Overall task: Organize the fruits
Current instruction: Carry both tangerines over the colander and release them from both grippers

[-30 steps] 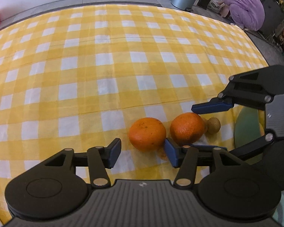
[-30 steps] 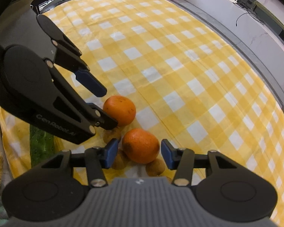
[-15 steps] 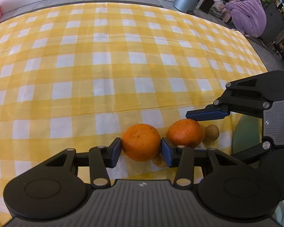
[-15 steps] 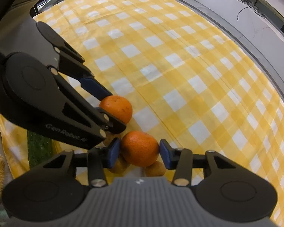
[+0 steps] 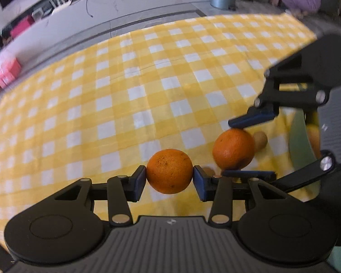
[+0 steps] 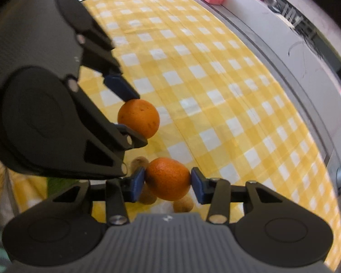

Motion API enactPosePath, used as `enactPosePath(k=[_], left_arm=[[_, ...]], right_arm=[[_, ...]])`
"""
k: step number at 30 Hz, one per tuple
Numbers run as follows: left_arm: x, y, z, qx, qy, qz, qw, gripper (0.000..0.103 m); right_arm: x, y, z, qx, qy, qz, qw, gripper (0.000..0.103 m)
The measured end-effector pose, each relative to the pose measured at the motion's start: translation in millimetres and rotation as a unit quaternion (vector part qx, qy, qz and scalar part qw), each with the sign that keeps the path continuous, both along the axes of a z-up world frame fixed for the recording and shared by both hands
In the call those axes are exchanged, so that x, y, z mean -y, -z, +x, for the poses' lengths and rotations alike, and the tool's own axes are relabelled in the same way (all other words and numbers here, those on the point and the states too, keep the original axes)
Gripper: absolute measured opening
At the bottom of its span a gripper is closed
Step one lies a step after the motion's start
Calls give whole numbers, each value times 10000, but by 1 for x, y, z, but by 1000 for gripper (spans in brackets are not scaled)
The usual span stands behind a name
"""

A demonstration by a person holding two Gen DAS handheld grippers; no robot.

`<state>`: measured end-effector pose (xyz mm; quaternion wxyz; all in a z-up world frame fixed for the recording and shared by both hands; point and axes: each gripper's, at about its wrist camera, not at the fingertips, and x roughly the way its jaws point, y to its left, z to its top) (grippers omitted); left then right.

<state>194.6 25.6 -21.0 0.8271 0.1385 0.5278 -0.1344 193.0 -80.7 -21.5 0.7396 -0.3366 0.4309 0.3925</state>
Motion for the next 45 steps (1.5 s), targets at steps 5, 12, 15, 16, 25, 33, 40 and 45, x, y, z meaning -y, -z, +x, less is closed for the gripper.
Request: enactPosePath(k=[5, 12, 15, 16, 25, 33, 40, 45], left_arm=[[12, -18, -24, 228, 371, 447, 9981, 50], [45, -50, -59, 616, 958, 551, 9920, 50], [70, -59, -75, 778, 1404, 650, 9849, 50], [78, -61, -79, 807, 1558, 657, 9823, 50], [145, -49, -104, 863, 2512, 599, 9622, 50], [183, -11, -104, 487, 3137, 684, 9458, 50], [188, 6, -91, -2, 3160, 587, 9469, 50], [185, 17, -77, -430, 3006, 366, 9521, 50]], right_arm=[[9, -20, -26, 116, -412, -196, 9989, 41], [47, -60, -63, 221, -572, -256, 9978, 41], [68, -72, -76, 279, -563, -393, 9973, 41], [76, -75, -80, 282, -540, -457, 9971, 41], [151, -67, -104, 84, -122, -935, 9955, 41], [194, -43, -100, -69, 350, -1045, 9939, 41], [196, -24, -93, -282, 344, -949, 9945, 41], [196, -15, -85, -469, 382, -898, 9941, 42]])
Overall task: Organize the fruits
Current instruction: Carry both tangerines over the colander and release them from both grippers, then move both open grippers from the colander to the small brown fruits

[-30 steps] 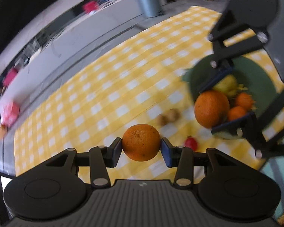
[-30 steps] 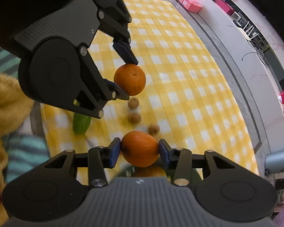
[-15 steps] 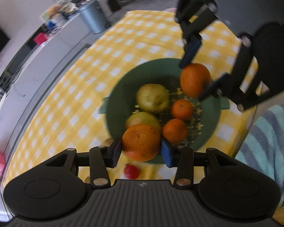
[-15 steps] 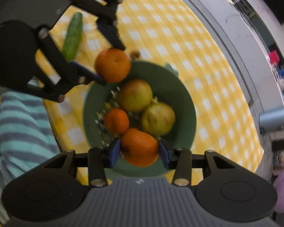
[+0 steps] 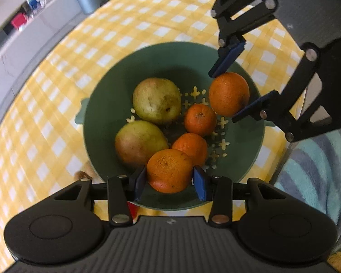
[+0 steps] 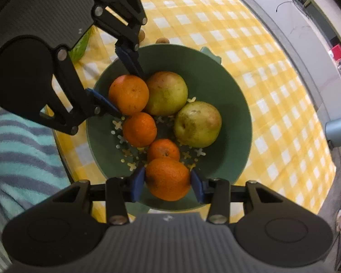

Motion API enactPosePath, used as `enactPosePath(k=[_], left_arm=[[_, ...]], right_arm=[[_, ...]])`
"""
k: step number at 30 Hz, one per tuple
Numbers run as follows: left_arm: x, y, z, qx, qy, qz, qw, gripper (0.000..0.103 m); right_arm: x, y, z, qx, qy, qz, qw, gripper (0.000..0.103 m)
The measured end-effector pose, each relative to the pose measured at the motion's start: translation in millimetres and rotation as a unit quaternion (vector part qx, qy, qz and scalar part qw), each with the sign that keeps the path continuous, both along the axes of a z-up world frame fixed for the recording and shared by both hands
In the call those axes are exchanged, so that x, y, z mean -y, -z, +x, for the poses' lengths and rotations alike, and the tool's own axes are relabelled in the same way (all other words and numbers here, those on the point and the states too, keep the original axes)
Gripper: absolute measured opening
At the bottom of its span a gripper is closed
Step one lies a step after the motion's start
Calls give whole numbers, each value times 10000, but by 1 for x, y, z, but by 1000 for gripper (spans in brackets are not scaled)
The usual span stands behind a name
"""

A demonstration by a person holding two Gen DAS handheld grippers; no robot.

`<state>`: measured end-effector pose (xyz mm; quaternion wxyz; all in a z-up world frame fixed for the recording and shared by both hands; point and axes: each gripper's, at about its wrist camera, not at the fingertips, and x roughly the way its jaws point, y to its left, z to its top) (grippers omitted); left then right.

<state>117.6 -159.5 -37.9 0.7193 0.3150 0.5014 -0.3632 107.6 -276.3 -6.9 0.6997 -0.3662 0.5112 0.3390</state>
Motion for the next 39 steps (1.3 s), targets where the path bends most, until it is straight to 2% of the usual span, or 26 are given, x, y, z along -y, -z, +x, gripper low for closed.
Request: enactPosePath(k=[8, 15, 20, 23, 25, 27, 34, 39], left_arm=[[-4, 12, 14, -518, -279, 17, 9983, 50], [-5, 13, 17, -551, -242, 80, 9982, 52], [-5, 12, 16, -500, -236, 73, 9984, 59], [-8, 10, 14, -400, -221, -24, 9990, 69], [-9, 8, 10, -375, -149, -100, 9991, 70], [-10, 6, 7, -301, -128, -108, 9994, 70], [-15, -12, 2, -134, -5, -121, 9998, 70], [-24, -29, -5, 39, 114, -188, 9997, 70]], right_arm=[[-4, 13, 12, -474, 243, 124, 9985, 42], [-10, 23, 13, -774, 272, 60, 9966, 42], [-12, 22, 12, -819, 308, 16, 9962, 43], [-13, 21, 10, -794, 349, -6, 9962, 43], [-14, 18, 9, -755, 338, 10, 9966, 48], [-15, 15, 7, -694, 316, 33, 9971, 53], [-17, 2, 2, -576, 387, 137, 9975, 58], [-20, -17, -4, -297, 338, 317, 9985, 64]])
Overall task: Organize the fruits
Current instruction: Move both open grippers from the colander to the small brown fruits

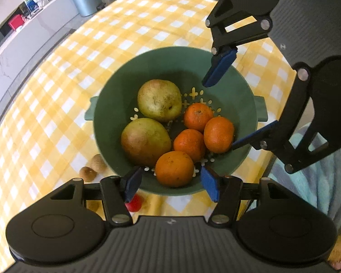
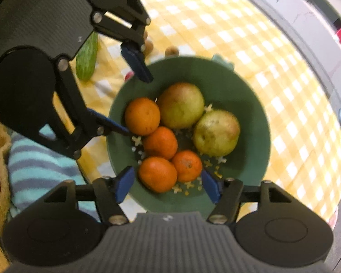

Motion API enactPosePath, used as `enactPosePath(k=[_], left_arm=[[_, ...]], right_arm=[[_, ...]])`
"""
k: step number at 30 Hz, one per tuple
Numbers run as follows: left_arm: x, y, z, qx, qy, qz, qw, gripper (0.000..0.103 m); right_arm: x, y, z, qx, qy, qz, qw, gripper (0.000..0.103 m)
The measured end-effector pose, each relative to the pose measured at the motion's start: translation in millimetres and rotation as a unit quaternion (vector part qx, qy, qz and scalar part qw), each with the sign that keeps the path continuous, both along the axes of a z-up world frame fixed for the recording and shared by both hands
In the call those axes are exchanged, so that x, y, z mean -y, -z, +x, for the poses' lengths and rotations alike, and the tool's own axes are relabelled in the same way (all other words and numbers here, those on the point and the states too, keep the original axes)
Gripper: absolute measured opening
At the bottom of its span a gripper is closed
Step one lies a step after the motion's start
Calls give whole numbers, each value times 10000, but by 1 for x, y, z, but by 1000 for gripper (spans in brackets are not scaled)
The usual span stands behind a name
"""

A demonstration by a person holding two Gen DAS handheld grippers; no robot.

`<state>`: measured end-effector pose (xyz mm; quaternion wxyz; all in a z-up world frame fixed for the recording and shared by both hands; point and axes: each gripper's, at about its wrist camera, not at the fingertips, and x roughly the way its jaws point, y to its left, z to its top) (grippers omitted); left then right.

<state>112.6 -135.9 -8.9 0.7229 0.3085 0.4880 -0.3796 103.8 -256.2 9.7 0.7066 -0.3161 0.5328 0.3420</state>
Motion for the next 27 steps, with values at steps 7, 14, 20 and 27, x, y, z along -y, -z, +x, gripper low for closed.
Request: enactPosePath(k=[7, 14, 20, 27], left_arm=[[-32, -32, 0, 108, -89, -304, 9994, 70], [-85, -42, 8, 265, -452, -166, 9985, 68], [-123, -25, 10, 307, -653, 132, 9973, 57], [-144, 1, 19, 456, -753, 265, 9958, 44]], right_arm=[[-8, -18, -7, 261, 46, 307, 9992, 64], [-36, -36, -23, 502, -241, 766, 9955, 63], [-69, -41, -29, 536, -583, 1005, 9918, 54], [-102, -26, -10, 563, -746, 931, 9913, 41]])
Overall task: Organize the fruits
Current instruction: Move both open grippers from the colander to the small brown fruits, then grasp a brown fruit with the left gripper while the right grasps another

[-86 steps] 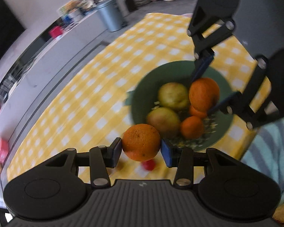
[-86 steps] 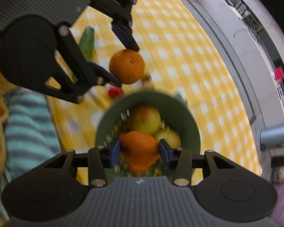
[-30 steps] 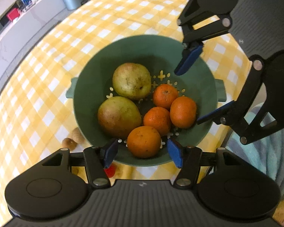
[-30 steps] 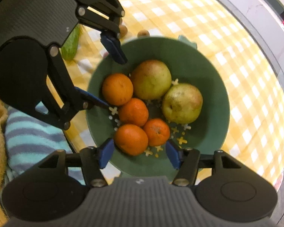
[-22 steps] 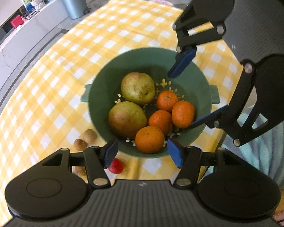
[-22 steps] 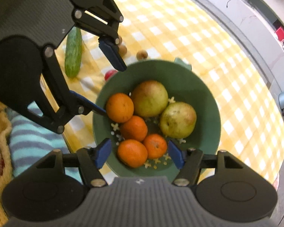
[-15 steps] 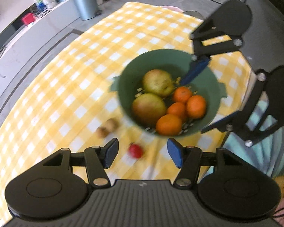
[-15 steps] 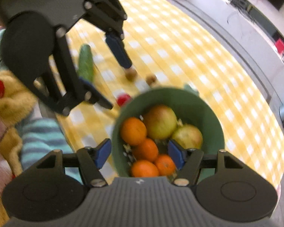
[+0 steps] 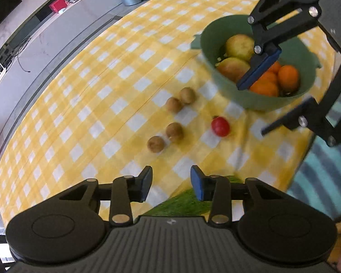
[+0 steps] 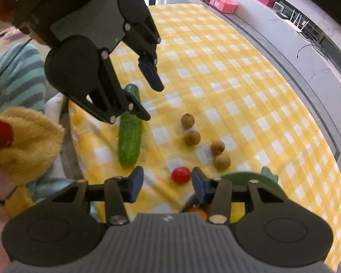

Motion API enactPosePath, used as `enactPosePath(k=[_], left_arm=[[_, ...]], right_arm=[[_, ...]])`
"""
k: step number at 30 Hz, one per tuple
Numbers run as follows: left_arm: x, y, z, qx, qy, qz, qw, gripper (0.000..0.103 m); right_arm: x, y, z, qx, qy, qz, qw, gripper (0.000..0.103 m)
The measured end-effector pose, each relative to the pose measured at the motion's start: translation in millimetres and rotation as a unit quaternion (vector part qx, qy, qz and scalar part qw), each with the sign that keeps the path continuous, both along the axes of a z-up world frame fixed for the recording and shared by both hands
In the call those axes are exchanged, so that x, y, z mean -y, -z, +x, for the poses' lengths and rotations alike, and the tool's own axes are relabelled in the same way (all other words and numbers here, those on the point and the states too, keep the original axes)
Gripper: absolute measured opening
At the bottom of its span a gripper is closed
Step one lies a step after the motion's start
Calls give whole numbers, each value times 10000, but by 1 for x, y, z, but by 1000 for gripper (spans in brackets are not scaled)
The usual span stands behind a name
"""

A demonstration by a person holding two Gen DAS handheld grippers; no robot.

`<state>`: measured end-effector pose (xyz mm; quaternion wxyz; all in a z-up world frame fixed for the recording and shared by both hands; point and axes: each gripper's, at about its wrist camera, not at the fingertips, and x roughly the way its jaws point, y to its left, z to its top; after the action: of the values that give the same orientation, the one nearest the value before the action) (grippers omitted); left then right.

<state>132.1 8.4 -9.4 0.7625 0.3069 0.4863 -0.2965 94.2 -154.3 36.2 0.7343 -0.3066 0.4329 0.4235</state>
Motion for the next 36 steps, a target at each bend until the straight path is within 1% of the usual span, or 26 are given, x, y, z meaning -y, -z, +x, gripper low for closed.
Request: enactPosePath(k=[1, 5, 7, 9, 11, 13, 18, 22, 26, 29, 33, 36], left_arm=[[-2, 2, 4, 12, -45, 28, 10000, 44], [-6, 18, 18, -34, -153, 45, 9999, 40], [-5, 28, 27, -83, -152, 104, 9998, 39], [-4, 35, 32, -102, -148, 141, 9997, 39], [-4, 42, 41, -165, -165, 138, 9996, 39], [-5, 47, 49, -215, -99, 123, 9996, 39], [-3, 56, 57, -296, 243, 309, 9988, 37], [-1, 55, 59, -334, 471, 278, 9979, 37], [2, 62, 63, -374, 455, 318, 9978, 37], [4, 65, 69, -359, 428, 241, 9981, 36], [5, 65, 72, -385, 435, 40, 9983, 36], [8, 67, 73, -387, 434, 11, 9983, 36]], right_arm=[[-5, 3, 5, 49, -10, -100, 9999, 37], [-18, 21, 27, 81, 23, -285, 9996, 36], [-24, 33, 40, 80, 55, -451, 9989, 29], [-27, 44, 53, 98, 53, -667, 9977, 27], [-31, 51, 64, 108, 21, -773, 9969, 27], [-35, 59, 75, 54, -18, -813, 9967, 27], [-44, 80, 95, -60, -61, -1026, 9947, 27], [-49, 88, 104, -167, -111, -1040, 9944, 27], [-51, 94, 110, -230, -71, -1011, 9946, 26], [-52, 97, 114, -245, -70, -977, 9949, 26], [-51, 97, 116, -283, -65, -820, 9962, 26], [-51, 97, 119, -319, 26, -744, 9967, 26]])
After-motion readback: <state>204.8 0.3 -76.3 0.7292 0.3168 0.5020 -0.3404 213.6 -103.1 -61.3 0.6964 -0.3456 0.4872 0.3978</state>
